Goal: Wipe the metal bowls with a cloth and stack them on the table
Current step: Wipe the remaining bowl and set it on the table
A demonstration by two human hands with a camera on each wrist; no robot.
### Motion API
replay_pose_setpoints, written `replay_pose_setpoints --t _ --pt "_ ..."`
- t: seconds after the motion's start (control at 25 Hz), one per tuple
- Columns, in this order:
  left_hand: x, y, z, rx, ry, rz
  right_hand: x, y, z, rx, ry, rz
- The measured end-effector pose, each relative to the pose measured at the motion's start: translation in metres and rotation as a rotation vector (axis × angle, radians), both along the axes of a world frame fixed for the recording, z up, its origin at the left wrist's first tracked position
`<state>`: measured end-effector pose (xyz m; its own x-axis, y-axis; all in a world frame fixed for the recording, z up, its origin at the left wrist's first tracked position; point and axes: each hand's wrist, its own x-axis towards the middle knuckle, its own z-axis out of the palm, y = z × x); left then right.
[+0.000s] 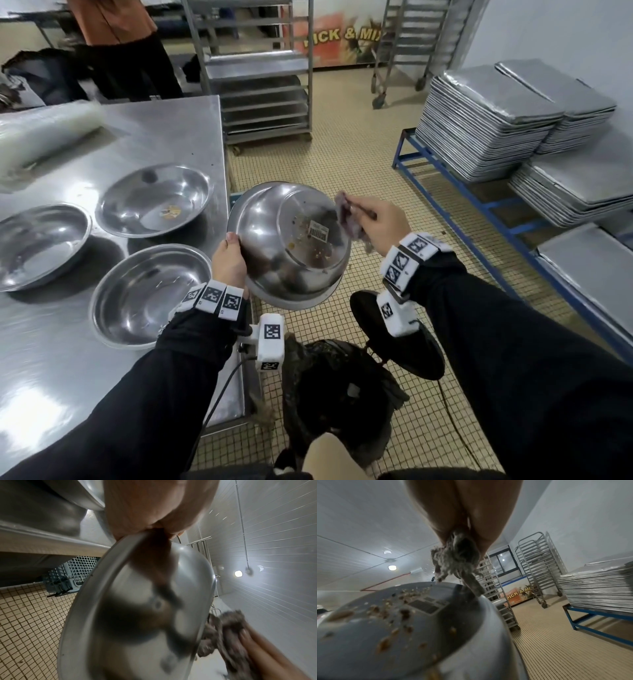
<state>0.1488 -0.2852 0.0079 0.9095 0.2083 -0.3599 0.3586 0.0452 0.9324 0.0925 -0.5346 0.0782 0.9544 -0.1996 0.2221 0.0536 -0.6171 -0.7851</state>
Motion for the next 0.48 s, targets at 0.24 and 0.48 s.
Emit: replay_pose_setpoints --t 0.24,0.48 --pt "0.006 0.005 -0.003 0.034 -0.024 -0.041 0.027 0.046 -0.003 -0.21 0.069 0.285" --pt "-0.001 0.007 0.008 0.094 -0.05 -0.012 -0.03 0.032 -0.058 -0.329 0.102 0.488"
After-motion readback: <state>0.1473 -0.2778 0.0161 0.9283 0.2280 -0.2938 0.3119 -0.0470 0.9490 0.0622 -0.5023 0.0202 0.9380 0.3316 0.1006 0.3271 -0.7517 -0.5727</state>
